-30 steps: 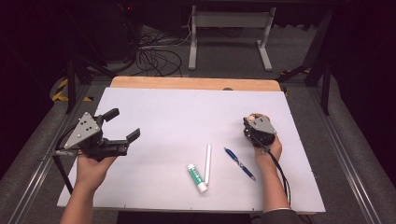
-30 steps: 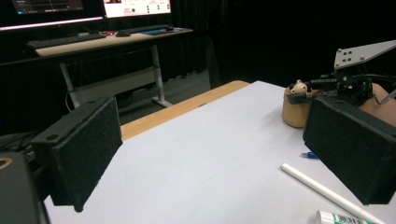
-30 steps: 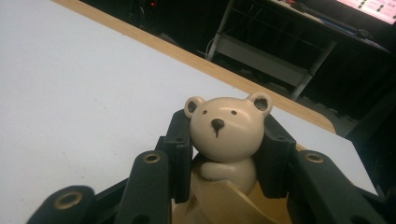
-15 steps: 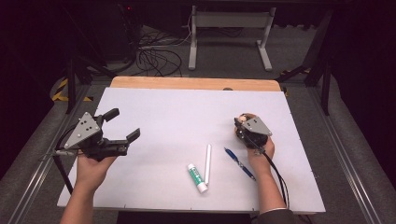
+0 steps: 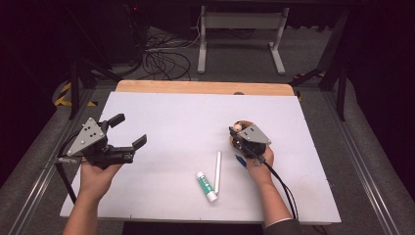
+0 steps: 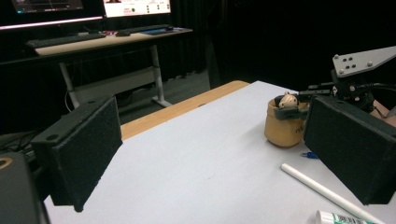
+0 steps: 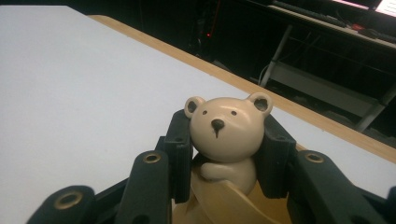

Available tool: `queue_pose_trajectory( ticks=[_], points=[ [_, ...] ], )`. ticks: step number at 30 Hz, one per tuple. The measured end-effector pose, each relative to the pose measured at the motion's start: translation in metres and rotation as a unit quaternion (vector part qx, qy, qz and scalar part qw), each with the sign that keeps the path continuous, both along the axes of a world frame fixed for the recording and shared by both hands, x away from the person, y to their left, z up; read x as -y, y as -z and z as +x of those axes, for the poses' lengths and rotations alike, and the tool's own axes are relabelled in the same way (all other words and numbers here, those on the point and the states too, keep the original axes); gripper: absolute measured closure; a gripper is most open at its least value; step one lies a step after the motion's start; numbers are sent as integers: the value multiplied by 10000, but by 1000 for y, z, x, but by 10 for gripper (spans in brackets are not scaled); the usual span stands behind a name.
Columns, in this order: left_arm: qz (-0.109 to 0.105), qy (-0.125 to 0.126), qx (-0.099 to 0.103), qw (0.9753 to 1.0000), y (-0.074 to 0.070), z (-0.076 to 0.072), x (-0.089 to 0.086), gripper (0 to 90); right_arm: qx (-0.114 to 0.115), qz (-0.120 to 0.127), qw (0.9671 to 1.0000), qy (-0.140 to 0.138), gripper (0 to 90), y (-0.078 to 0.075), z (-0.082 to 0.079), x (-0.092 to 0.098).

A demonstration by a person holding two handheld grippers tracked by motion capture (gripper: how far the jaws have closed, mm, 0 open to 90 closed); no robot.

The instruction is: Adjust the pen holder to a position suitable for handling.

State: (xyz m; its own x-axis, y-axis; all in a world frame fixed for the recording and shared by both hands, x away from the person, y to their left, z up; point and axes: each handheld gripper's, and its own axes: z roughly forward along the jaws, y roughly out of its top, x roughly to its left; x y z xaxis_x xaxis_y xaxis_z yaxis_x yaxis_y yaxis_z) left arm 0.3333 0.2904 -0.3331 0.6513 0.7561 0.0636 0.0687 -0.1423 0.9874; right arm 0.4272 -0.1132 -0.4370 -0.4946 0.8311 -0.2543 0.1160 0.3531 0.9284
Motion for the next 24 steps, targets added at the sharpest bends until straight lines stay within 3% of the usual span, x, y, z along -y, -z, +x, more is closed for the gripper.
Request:
queue_pose_trajectory(
  ticks=[11, 24],
  points=[
    [6, -2, -12, 10000, 0, 0, 0, 52, 83, -224, 9997, -89, 633, 6, -2, -14],
    [-32, 10, 7, 10000, 0, -1, 0, 52, -78, -96, 9999, -118, 599, 4, -8, -9]
  ],
)
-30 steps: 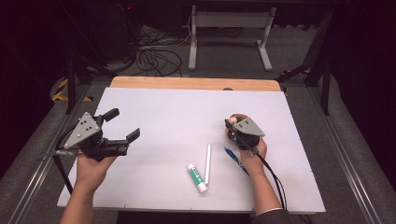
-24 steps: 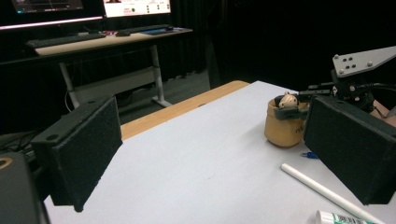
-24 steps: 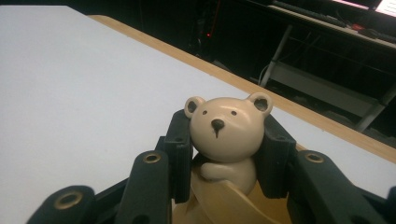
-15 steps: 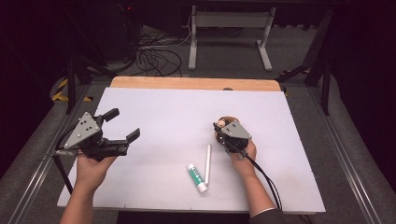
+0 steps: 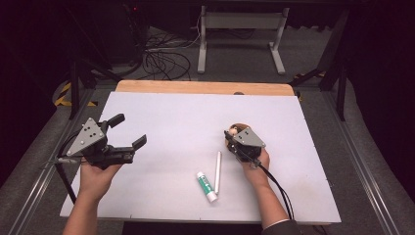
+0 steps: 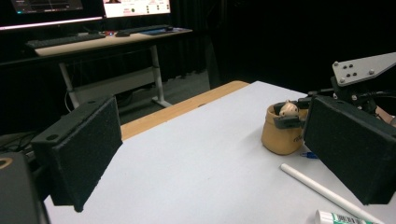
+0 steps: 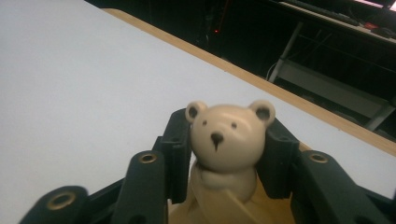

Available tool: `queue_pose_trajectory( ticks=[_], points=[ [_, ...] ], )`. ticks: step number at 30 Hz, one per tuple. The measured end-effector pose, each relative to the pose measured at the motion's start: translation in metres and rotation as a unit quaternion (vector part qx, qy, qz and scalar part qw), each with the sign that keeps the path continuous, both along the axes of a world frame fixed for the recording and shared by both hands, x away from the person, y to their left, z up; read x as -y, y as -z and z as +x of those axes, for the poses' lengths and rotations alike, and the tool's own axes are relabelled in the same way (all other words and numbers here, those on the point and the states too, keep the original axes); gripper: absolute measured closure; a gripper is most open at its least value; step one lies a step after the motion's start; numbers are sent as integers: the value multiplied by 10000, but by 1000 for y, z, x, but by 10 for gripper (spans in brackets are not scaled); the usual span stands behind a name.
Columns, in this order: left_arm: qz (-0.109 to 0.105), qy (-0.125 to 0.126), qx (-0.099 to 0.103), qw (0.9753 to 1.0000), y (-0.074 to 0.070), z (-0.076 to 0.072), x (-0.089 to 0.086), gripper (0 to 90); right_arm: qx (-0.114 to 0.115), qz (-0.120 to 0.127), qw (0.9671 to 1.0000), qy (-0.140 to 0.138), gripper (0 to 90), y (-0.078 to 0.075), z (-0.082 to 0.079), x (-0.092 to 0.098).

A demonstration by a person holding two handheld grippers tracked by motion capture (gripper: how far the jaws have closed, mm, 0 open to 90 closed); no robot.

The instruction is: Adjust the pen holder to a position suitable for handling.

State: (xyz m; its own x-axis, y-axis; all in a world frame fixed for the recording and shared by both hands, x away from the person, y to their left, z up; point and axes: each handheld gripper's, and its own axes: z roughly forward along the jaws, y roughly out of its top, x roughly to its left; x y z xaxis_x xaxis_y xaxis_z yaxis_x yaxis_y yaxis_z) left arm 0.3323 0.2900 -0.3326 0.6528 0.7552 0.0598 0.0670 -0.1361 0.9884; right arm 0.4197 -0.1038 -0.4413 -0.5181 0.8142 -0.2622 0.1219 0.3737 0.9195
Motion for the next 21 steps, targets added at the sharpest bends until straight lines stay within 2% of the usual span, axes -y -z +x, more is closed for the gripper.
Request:
queue_pose_trajectory(
  ticks=[2, 9, 12, 17, 21],
  points=[
    [18, 7, 12, 10000, 0, 0, 0, 52, 11, -40, 10000, -16, 591, 0, -2, -2],
    [33, 12, 4, 10000, -1, 0, 0, 52, -16, 152, 9999, -5, 514, -4, -4, 3],
    [25, 33, 9, 10000, 0, 0, 0, 52, -28, 296, 9996, -26, 475, -8, -5, 6],
    [-15, 66, 9, 10000, 0, 0, 1, 52, -56, 621, 9979, -159, 359, -17, -10, 15],
    [22, 69, 1, 10000, 0, 0, 1, 52, 44, 803, 9965, -230, 305, -27, -16, 21]
  ],
)
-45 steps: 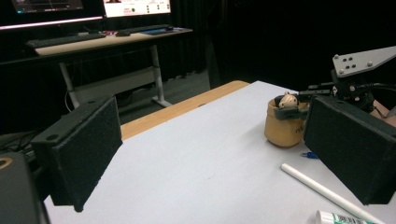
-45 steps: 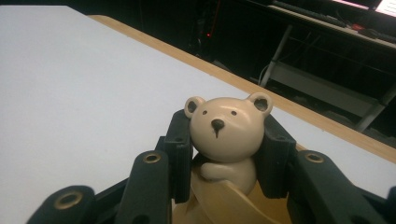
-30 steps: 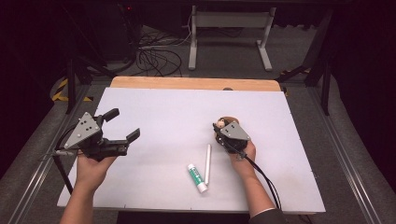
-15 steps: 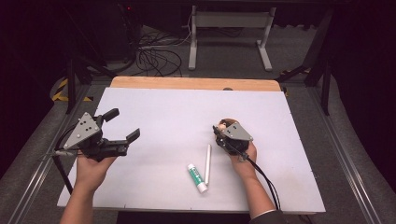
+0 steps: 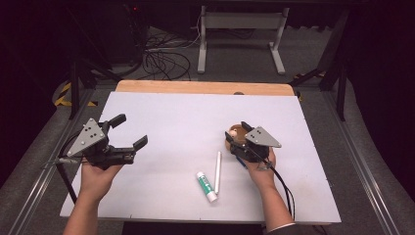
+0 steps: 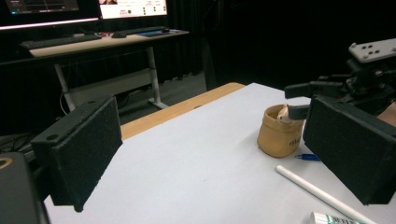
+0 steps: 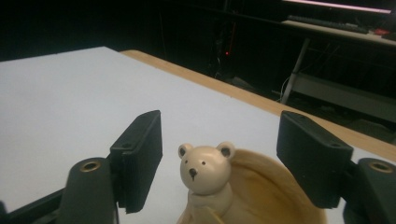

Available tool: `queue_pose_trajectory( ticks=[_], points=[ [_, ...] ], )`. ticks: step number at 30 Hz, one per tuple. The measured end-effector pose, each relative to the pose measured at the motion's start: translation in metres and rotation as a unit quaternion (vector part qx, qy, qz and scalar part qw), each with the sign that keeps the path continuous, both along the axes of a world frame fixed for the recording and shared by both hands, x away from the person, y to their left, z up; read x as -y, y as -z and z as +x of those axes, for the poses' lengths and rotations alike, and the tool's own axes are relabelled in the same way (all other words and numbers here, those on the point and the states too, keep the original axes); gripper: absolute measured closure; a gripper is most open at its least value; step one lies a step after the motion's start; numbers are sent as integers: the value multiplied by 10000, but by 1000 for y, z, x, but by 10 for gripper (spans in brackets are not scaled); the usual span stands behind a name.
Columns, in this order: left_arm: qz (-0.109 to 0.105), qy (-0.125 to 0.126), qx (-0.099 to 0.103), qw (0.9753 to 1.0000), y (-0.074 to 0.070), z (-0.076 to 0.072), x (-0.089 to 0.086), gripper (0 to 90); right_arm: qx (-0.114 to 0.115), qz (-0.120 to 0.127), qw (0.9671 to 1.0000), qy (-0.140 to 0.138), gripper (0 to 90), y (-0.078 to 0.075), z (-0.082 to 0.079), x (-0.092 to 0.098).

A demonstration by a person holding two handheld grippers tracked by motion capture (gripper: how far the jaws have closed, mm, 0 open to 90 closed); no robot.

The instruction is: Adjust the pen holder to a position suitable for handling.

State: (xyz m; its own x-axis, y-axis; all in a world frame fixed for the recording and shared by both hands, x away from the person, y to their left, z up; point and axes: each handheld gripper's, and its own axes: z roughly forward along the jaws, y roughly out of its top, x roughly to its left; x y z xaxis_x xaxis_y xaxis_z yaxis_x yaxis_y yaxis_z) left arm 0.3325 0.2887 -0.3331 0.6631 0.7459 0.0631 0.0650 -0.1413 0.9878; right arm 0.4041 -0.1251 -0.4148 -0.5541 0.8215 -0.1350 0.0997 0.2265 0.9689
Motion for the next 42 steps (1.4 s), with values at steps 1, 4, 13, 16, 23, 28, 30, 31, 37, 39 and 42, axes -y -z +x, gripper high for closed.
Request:
queue_pose_trajectory(
  ticks=[1, 4, 13, 16, 23, 28, 30, 31, 37, 39, 42],
  points=[
    [-42, 2, -15, 10000, 0, 0, 1, 52, 11, 38, 10000, 4, 289, -2, -1, 2],
    [-44, 8, -19, 10000, 1, 0, 1, 52, -2, 154, 9999, 20, 259, -7, -4, 8],
    [11, 23, -42, 10000, 2, 1, 3, 52, -163, 217, 9996, -33, 168, -15, -9, 20],
    [14, 27, -41, 10000, 3, 2, 4, 52, -150, 209, 9997, -27, 134, -18, -13, 22],
    [43, 63, -62, 10000, 3, 2, 7, 52, -141, 220, 9996, -95, 70, -25, -22, 30],
    [67, 211, -154, 9996, 5, 5, 10, 49, -119, 141, 9997, -139, 37, -31, -30, 37],
    [81, 302, -203, 9993, 6, 6, 12, 42, -123, 148, 9997, -123, 32, -32, -32, 40],
    [98, 296, -197, 9993, 6, 5, 13, 41, -117, 170, 9997, -114, 32, -33, -33, 41],
    [213, 242, -51, 9995, 8, 2, 21, 41, -110, 119, 9998, -115, 31, -37, -36, 45],
    [141, 283, -101, 9994, 9, 3, 24, 41, -98, 77, 9998, -123, 32, -38, -37, 46],
    [227, 280, -98, 9993, 11, 3, 30, 40, -112, -93, 9998, -115, 46, -38, -39, 45]
  ],
)
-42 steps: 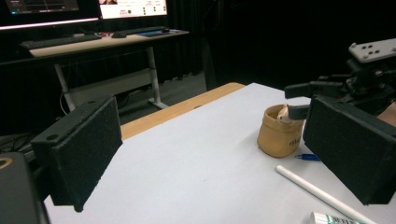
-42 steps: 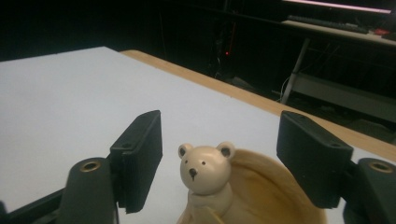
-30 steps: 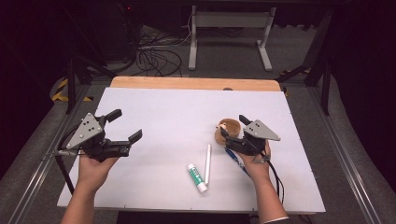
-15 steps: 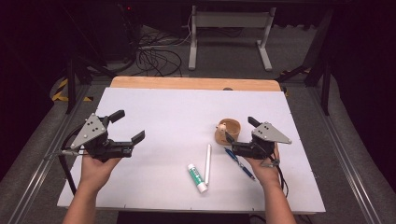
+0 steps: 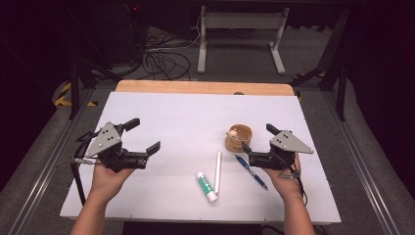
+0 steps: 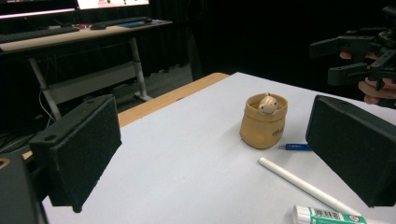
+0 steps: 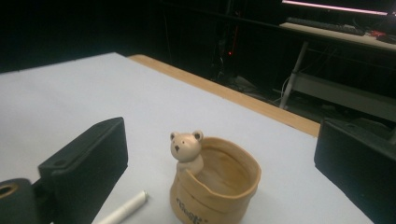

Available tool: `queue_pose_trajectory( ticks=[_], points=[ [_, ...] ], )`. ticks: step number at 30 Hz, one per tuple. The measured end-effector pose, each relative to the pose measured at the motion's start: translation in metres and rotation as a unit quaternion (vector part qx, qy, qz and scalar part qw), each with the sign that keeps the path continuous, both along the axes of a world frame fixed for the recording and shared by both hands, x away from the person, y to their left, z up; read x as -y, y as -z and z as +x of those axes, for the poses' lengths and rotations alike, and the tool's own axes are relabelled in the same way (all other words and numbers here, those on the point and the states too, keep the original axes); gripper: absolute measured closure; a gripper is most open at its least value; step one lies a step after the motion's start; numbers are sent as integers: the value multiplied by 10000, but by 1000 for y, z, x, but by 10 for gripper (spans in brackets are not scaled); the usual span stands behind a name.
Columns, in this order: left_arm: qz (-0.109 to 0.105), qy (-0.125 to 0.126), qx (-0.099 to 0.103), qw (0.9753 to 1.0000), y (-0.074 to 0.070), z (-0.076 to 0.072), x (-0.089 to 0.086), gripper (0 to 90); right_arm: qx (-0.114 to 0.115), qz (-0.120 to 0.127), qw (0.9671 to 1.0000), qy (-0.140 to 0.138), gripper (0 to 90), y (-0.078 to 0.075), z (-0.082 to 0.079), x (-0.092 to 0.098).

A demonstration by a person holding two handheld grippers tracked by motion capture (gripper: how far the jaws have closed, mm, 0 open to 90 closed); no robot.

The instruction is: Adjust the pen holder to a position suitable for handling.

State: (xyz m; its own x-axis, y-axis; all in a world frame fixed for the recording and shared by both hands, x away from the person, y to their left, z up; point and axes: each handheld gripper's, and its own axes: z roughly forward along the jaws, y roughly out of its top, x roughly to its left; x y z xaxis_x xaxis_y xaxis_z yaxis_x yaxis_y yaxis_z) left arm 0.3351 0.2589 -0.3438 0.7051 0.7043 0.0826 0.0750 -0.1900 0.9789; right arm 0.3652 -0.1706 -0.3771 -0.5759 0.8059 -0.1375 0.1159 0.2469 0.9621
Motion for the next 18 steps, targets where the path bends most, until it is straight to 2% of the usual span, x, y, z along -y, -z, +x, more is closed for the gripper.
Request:
queue_pose_trajectory(
  ticks=[2, 6, 8, 11, 18],
  points=[
    [18, 0, 3, 10000, 1, 0, 3, 40, -50, -179, 9998, 1, 76, 1, -1, -1],
    [31, 0, -19, 10000, 3, 0, 3, 39, -419, -458, 9980, -102, 167, 6, 0, 0],
    [14, 8, -28, 10000, 3, 1, 3, 38, -640, -504, 9965, -189, 214, 8, 1, 0],
    [2, 0, -27, 10000, 3, 0, 2, 38, -808, -630, 9946, -168, 272, 10, 1, 1],
    [5, -14, -44, 10000, 3, 0, 1, 38, -907, -779, 9926, -201, 310, 15, 0, 2]
  ],
)
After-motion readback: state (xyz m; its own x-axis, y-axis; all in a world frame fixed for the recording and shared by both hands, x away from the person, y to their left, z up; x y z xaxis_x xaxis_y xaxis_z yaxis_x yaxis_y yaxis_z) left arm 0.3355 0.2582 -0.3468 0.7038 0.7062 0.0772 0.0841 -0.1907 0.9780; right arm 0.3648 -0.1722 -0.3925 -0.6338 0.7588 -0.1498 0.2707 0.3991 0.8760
